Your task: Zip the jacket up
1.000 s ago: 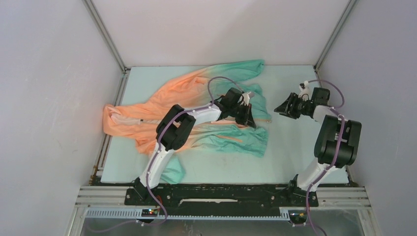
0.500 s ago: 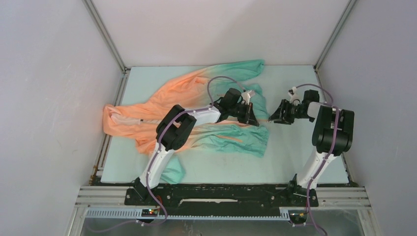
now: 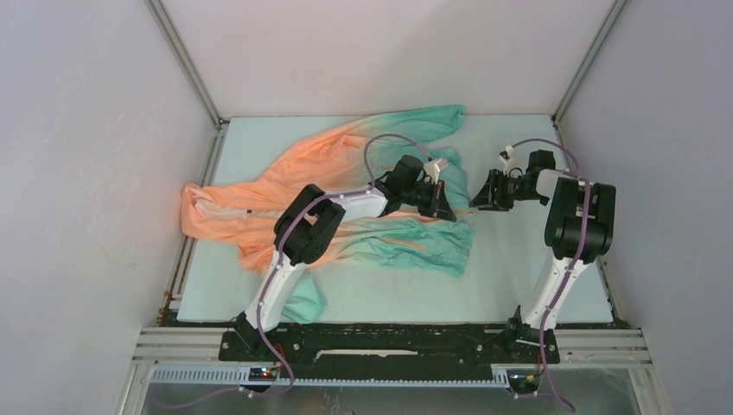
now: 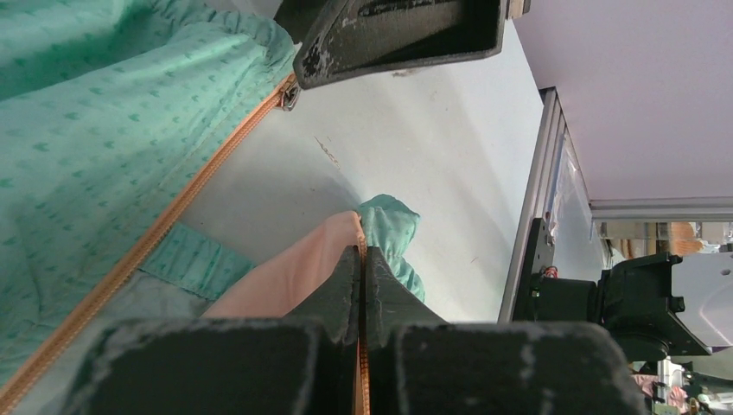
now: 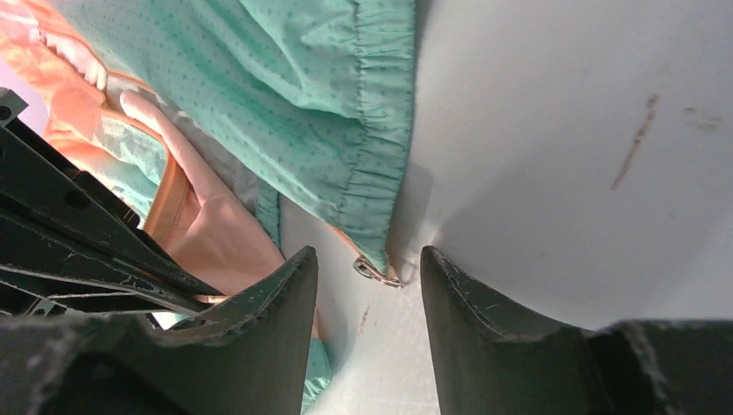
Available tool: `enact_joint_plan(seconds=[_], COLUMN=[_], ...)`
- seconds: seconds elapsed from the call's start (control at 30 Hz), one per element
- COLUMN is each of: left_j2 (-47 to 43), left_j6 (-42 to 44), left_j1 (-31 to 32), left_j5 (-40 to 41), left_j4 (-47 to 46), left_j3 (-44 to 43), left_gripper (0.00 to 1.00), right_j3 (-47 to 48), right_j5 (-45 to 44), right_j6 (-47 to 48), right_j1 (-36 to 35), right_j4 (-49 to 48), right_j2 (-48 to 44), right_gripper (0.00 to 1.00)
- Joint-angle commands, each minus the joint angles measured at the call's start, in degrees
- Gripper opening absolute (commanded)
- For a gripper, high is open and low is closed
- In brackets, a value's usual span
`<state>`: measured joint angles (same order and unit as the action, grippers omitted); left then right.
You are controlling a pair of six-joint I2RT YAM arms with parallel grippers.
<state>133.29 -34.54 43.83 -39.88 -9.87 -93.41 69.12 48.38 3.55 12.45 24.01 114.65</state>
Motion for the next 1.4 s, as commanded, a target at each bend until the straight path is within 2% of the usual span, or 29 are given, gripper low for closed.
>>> enact_joint_plan(seconds=[0.0,0.2,0.53,0.7,0.83,0.9,1.03,1.2,1.37], left_j2=[-3.5,-3.7,-3.6,-3.5,-3.4,-3.4,-3.5,-4.6,-6.7], left_j6=[-0.6,-0.5,-0.5,-0.5,-0.5,-0.5,-0.2,1.9,9.8], left_j1=[0.0,0.0,0.0,0.0,-0.1,0.0,0.0,0.3,2.2], left_j5=[-1.4,-1.5,-1.9,-2.0,-2.0,-2.0,-1.8,-0.2,5.6], left_j4=[-2.0,-2.1,-2.0,-1.9,-1.8,-1.6,-1.3,0.4,8.8], left_j3=[0.3,0.5,0.5,0.3,0.2,0.0,0.0,0.3,-1.4], left_gripper=[0.0,0.0,0.0,0.0,0.0,0.0,0.0,0.0,0.0], right_j3=[1.5,0.7,-1.6,-1.7,-2.0,-2.2,-3.0,-3.8,-4.1], right_j5=[1.9,2.8,2.2,2.0,2.0,2.2,4.0,9.0,15.7], right_j6=[2.6,2.7,2.3,1.4,1.0,0.6,-1.3,-4.9,-11.1], right_j1=[-1.5,-1.4,-1.9,-1.2,-0.9,-0.7,0.2,1.7,2.5], right_j4=[1.4,1.8,1.4,1.0,0.5,0.0,-2.4,-6.9,-12.4], right_j2=[1.9,1.0,-0.9,-0.4,-0.9,-1.1,-2.2,-3.7,-2.2], right_gripper=[0.5,0.44,0.44,0.35,0.34,0.3,0.14,0.02,0.0])
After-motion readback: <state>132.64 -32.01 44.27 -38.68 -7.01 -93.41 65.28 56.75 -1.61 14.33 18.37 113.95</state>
